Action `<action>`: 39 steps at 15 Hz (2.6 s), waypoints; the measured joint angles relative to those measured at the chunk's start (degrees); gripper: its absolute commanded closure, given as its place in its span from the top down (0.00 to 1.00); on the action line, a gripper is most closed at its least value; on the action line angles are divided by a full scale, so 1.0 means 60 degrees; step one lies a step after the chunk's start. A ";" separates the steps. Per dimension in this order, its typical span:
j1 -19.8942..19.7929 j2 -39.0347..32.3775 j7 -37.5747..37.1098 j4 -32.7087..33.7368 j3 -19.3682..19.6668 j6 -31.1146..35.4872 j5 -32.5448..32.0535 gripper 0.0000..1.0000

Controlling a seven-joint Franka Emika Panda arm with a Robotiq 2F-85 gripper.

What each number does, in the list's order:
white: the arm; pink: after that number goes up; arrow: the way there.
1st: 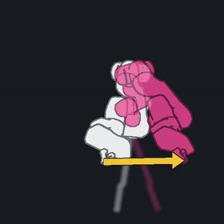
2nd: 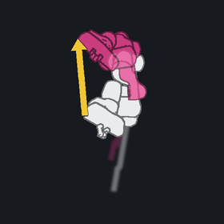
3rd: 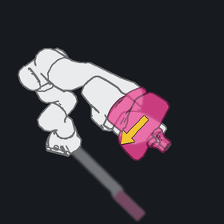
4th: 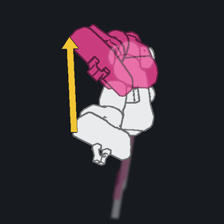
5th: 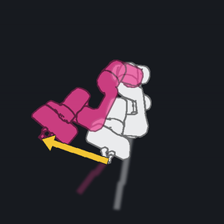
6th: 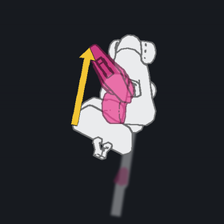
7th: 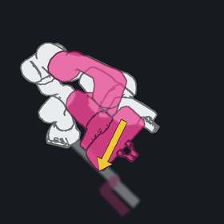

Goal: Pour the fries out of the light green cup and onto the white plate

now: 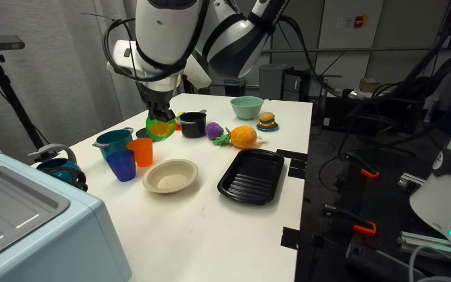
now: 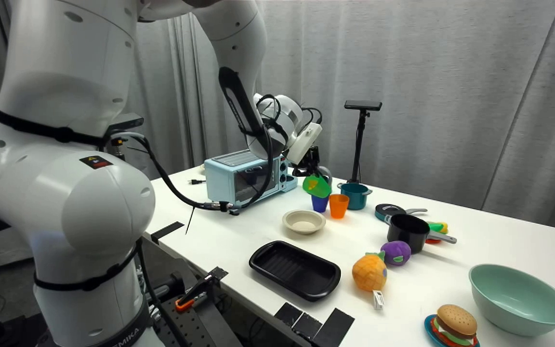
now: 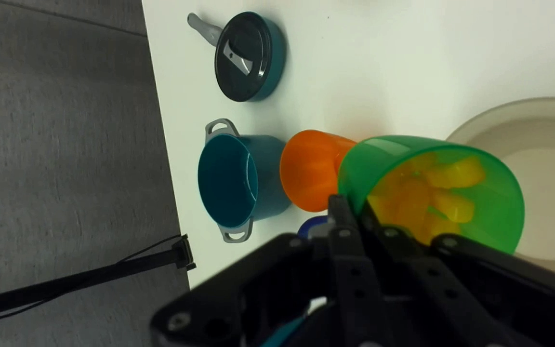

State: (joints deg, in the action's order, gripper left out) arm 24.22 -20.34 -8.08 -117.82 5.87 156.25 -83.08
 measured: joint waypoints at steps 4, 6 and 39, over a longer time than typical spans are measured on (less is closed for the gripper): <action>0.0380 -0.0265 -0.0760 -0.0063 -0.0020 -0.0687 -0.0965 0.01; 0.0617 -0.0426 -0.1030 -0.0061 -0.0039 -0.1074 -0.1315 0.01; -0.0518 -0.1549 0.0375 0.0098 -0.2697 -0.6258 -0.4079 0.01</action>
State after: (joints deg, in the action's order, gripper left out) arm 21.11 -29.63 -5.83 -117.24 -10.31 118.71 -107.55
